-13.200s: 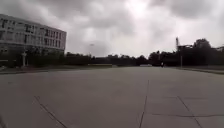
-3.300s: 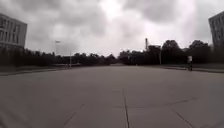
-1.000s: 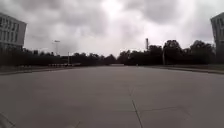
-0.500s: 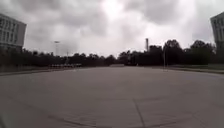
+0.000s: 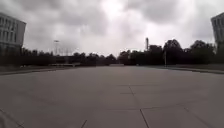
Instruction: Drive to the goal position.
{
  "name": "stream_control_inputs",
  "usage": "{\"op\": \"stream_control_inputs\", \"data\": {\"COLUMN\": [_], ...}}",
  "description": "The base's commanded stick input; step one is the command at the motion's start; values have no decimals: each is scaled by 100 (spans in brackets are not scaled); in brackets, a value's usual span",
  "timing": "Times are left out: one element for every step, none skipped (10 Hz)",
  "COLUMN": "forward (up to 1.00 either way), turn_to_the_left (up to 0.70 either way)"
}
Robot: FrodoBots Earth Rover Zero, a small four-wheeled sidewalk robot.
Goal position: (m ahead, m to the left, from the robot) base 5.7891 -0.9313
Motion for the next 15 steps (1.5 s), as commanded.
{"op": "stream_control_inputs", "data": {"forward": [70, 70, 70, 70, 70, 70, 70, 70, 70, 70, 70, 70, 70, 70, 70], "turn_to_the_left": [0, 0, 0, 0, 0, 0, 0, 0, 0, 0, 0, 0, 0, 0, 0]}}
